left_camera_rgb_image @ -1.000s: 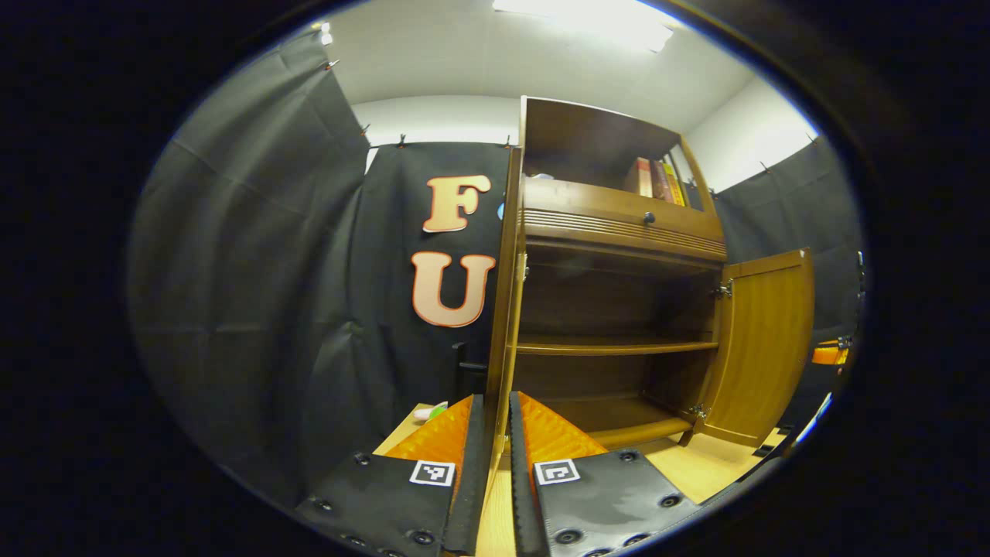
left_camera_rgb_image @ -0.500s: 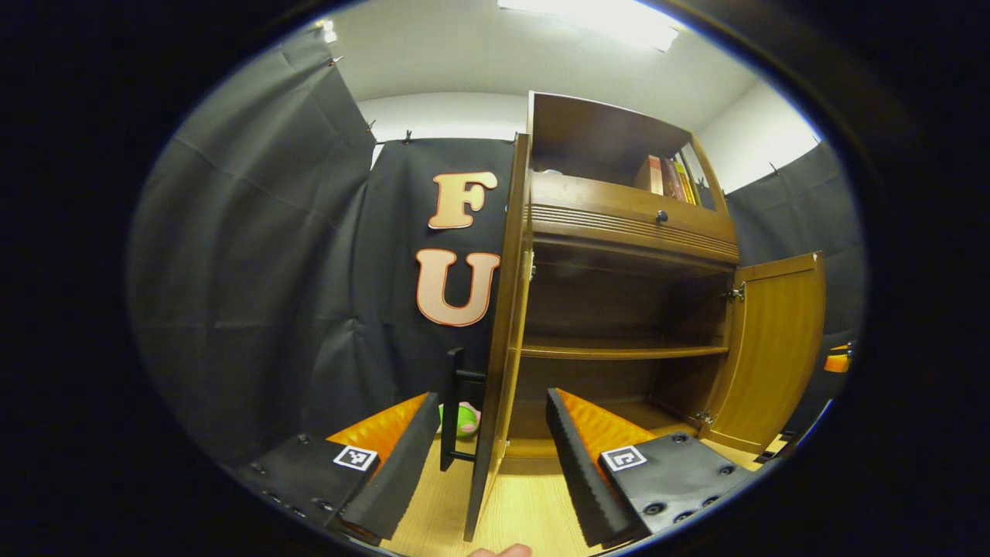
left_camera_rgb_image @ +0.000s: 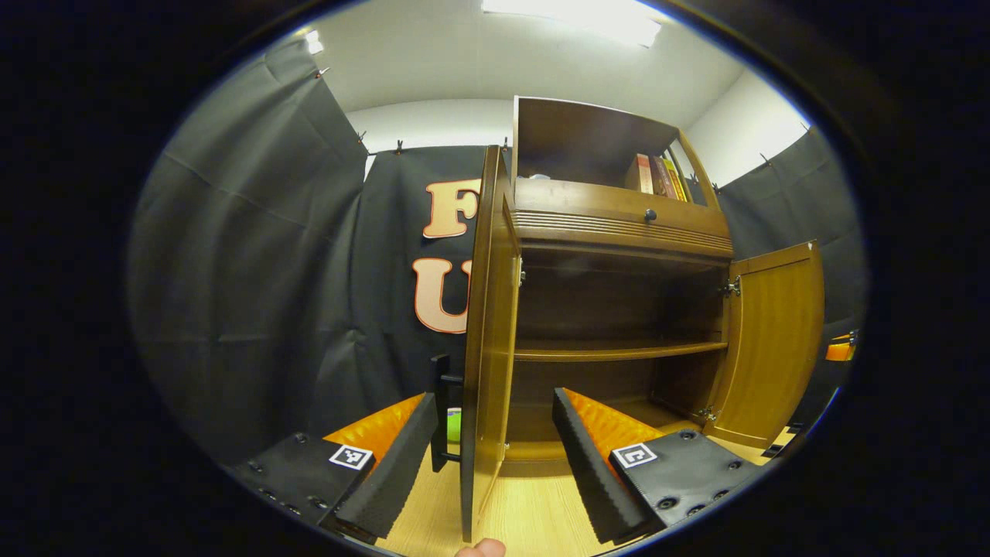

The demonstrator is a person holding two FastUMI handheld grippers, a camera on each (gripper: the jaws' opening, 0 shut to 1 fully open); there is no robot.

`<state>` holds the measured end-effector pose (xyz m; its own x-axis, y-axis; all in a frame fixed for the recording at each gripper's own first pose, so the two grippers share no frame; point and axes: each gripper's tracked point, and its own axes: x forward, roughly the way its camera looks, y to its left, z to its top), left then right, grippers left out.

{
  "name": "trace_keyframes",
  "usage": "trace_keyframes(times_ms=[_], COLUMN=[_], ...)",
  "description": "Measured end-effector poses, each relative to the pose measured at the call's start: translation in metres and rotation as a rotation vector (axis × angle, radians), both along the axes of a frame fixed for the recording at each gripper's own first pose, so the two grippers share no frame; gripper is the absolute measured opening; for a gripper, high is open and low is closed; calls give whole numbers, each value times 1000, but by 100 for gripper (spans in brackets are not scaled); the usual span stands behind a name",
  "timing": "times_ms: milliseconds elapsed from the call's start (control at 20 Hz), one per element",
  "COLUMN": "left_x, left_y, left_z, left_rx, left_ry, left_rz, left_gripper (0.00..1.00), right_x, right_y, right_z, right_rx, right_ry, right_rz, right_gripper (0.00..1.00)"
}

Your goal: Open the right door of the double-door shoe cabinet with the right hand, and open the left door with the left hand.

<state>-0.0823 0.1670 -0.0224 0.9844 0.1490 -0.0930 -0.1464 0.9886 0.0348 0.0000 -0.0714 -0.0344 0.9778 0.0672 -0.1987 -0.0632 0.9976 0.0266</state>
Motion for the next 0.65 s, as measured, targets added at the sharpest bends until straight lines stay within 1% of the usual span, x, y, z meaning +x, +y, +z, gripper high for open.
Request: trace_keyframes(times_ms=[50, 100, 200, 250, 300, 350, 400, 550, 600, 650], left_x=[1, 2, 4, 5, 5, 6, 6, 7, 6, 6], left_y=[3, 8, 12, 14, 15, 15, 15, 11, 11, 10], left_z=[0, 1, 6, 7, 6, 6, 6, 5, 7, 7], left_rx=[10, 20, 31, 35, 37, 35, 31, 37, 41, 42], left_ry=[2, 1, -13, -17, -16, -18, -21, -21, -25, -26], left_rz=[8, 20, 34, 44, 50, 54, 56, 52, 54, 55], left_gripper=[97, 94, 94, 97, 96, 94, 97, 97, 94, 97], right_x=[1, 1, 3, 4, 6, 7, 7, 6, 6, 7], right_y=[1, 2, 5, 7, 8, 9, 13, 17, 17, 17], right_z=[2, 4, 7, 9, 10, 12, 15, 18, 20, 20], right_rx=[3, 6, 11, 11, 11, 9, 8, -2, -8, -12], right_ry=[-5, -12, -18, -22, -27, -34, -46, -62, -65, -68], right_rz=[0, 1, 6, 9, 6, 3, 7, 13, 12, 13], right_gripper=[92, 92, 92, 92, 92, 92, 92, 92, 92, 92])
